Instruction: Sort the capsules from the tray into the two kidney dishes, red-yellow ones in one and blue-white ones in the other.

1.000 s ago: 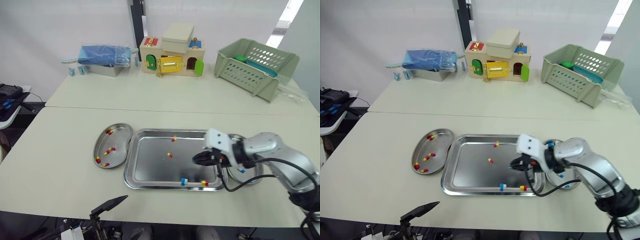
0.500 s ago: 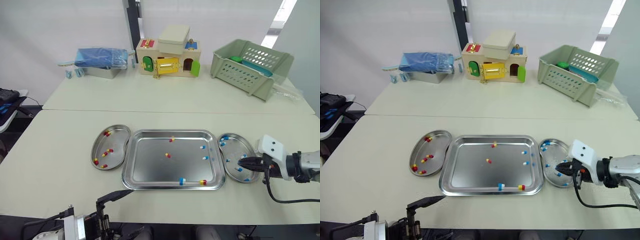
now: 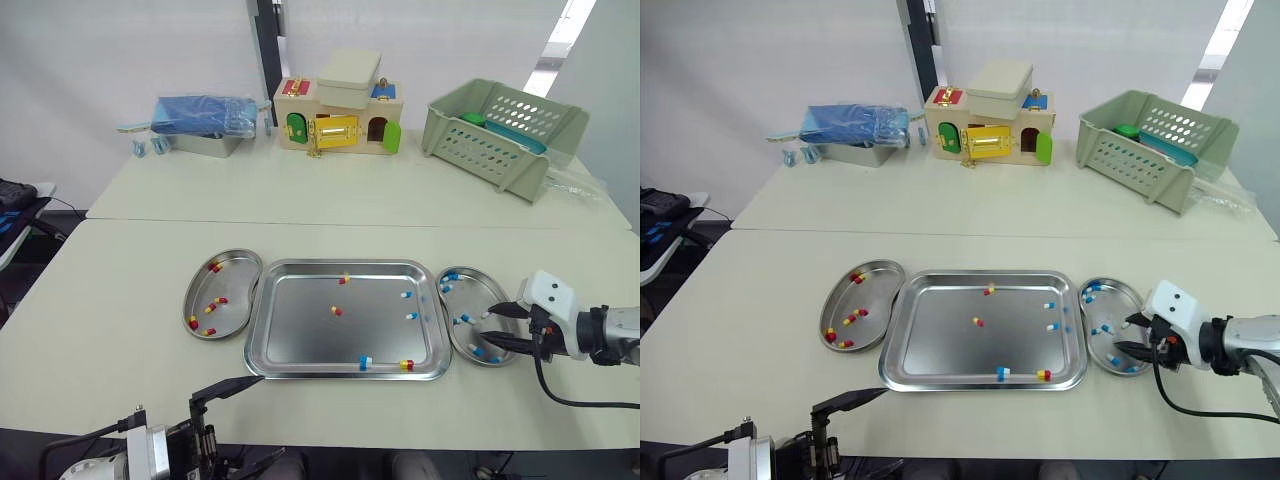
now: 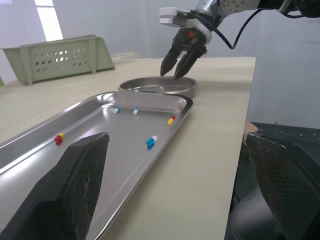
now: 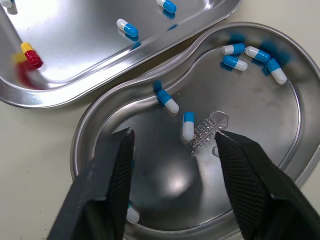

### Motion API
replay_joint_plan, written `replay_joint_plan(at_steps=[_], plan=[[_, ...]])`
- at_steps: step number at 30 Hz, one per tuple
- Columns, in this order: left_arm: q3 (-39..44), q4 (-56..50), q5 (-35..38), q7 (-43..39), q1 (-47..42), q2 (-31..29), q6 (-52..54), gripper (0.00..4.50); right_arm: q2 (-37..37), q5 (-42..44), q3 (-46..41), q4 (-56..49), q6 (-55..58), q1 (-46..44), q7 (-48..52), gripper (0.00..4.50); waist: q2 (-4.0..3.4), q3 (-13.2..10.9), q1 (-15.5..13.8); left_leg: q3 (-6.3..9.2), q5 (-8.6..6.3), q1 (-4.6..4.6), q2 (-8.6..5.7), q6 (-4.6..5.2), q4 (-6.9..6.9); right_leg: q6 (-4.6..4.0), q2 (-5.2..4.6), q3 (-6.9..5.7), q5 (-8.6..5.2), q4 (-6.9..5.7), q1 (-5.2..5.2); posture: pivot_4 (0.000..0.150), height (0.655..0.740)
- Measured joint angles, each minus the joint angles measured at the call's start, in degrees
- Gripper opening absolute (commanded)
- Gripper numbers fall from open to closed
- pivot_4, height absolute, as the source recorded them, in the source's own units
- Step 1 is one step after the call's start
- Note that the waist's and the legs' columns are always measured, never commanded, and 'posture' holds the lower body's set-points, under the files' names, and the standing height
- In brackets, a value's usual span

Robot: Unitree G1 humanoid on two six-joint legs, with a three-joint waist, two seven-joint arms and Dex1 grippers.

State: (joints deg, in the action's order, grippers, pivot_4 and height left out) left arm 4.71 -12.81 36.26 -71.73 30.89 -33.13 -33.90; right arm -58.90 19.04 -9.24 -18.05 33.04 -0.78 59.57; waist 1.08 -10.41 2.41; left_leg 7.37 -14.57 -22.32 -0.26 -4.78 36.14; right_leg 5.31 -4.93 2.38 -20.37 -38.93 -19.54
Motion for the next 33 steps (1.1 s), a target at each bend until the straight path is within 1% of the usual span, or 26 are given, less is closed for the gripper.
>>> replay_joint_plan(at_steps=[1, 2, 3, 5, 8, 12, 15, 18, 20, 22, 26, 28, 33], plan=[[0.2, 0.0, 0.0, 0.3, -0.2, 0.4, 0.1, 4.50, -0.1, 0.1, -0.1, 0.4, -0.2, 0.0, 0.4, 4.01, 0.00, 0.0, 0.0, 0.00, 0.00, 0.00, 0.00, 0.00, 0.00, 0.00, 0.00, 0.00, 0.00, 0.00, 0.00, 0.150, 0.7400], [0.2, 0.0, 0.0, 0.7, -0.3, 0.6, 0.3, 4.50, -0.1, 0.1, -0.4, 0.5, -0.4, 0.0, 0.6, 4.31, 0.00, 0.0, 0.0, 0.01, 0.00, 0.00, 0.00, 0.00, 0.00, 0.00, 0.00, 0.00, 0.00, 0.00, 0.00, 0.150, 0.7400], [0.4, 0.0, -0.2, 1.6, -0.7, 0.8, 1.1, 4.50, -0.1, 0.4, -1.2, 0.9, -1.3, 0.3, 1.4, 4.49, 0.00, 0.0, -0.1, 0.01, 0.00, 0.00, 0.00, 0.00, 0.00, 0.00, 0.00, 0.00, 0.00, 0.00, 0.00, 0.150, 0.7400], [1.6, 0.1, -0.8, 3.7, -2.2, 0.9, 2.2, 4.50, 0.1, 1.3, -3.6, 1.7, -3.5, 0.7, 2.6, 4.49, 0.00, 0.0, -0.2, 0.03, 0.00, 0.00, 0.00, 0.00, 0.00, 0.00, 0.00, -0.03, 0.00, 0.00, 0.03, 0.150, 0.7400], [4.6, 0.3, -1.5, 7.4, -3.7, 0.3, 5.3, 4.50, 3.1, 3.4, -9.1, 3.0, -8.8, 2.4, 4.1, 4.49, 0.03, 0.0, -0.4, 0.03, 0.00, 0.04, 0.00, 0.00, 0.00, 0.01, 0.00, -0.03, 0.00, 0.05, 0.09, 0.150, 0.7400], [10.6, 0.8, -2.3, 11.0, -3.4, -3.3, 10.1, 4.50, 3.3, 5.6, -14.6, 6.2, -11.8, 7.6, 8.2, 4.49, 0.04, 0.0, -0.6, 0.06, 0.00, 0.11, 0.00, 0.00, -0.01, 0.01, 0.00, -0.06, 0.00, 0.07, 0.17, 0.150, 0.7400], [17.0, 2.8, -2.6, 14.1, -3.9, -6.4, 14.6, 4.50, 2.3, 6.4, -17.4, 10.9, -13.4, 11.3, 12.3, 4.49, 0.03, 0.0, -0.5, -0.05, -0.01, 0.40, 0.00, 0.01, -0.06, 0.01, 0.00, 0.03, -0.01, 0.06, 0.35, 0.150, 0.7400], [23.2, 5.6, -3.3, 15.8, -3.6, -11.9, 20.2, 4.50, -0.4, 5.4, -18.5, 19.0, -16.9, 11.5, 15.9, 4.49, 0.04, 0.0, -0.2, -0.04, -0.01, 0.48, 0.02, 0.01, -0.07, -0.01, 0.01, 0.02, -0.02, 0.01, 0.36, 0.150, 0.7400], [28.0, 10.8, -4.2, 16.1, -4.9, -16.1, 22.7, 4.50, -1.7, 4.1, -18.7, 23.2, -19.8, 11.3, 17.3, 4.49, 0.01, 0.0, 0.1, -0.06, -0.01, 0.51, 0.03, 0.01, -0.12, -0.04, 0.02, 0.02, -0.04, 0.01, 0.35, 0.150, 0.7400], [31.2, 17.5, -5.7, 16.1, -8.5, -18.9, 23.5, 4.50, -1.7, 3.2, -17.7, 25.7, -22.5, 10.3, 18.2, 4.49, 0.00, 0.0, 0.2, -0.06, -0.01, 0.51, 0.03, 0.01, -0.12, -0.04, 0.03, 0.02, -0.05, 0.01, 0.35, 0.150, 0.7400], [32.0, 25.9, -8.6, 13.4, -11.4, -22.6, 23.9, 4.50, -1.3, 2.4, -15.0, 29.0, -26.2, 7.5, 19.2, 4.49, -0.02, -0.1, 0.9, -0.14, -0.01, 0.47, 0.03, 0.00, -0.15, -0.04, 0.00, 0.09, -0.04, 0.03, 0.31, 0.150, 0.7400], [32.0, 28.5, -9.7, 12.3, -12.4, -23.6, 24.3, 4.50, -1.3, 2.3, -14.6, 30.1, -26.9, 6.4, 19.1, 4.49, -0.03, -0.1, 0.9, -0.13, -0.01, 0.48, 0.05, 0.00, -0.16, -0.04, 0.01, 0.08, -0.04, 0.00, 0.28, 0.150, 0.7400], [32.0, 29.7, -11.1, 10.0, -13.4, -25.0, 26.7, 4.50, -0.2, 2.4, -13.6, 30.4, -28.8, 6.3, 19.1, 4.49, -0.03, -0.1, 0.9, -0.12, -0.01, 0.46, 0.05, 0.00, -0.16, -0.04, 0.01, 0.08, -0.04, 0.00, 0.28, 0.150, 0.7400]])
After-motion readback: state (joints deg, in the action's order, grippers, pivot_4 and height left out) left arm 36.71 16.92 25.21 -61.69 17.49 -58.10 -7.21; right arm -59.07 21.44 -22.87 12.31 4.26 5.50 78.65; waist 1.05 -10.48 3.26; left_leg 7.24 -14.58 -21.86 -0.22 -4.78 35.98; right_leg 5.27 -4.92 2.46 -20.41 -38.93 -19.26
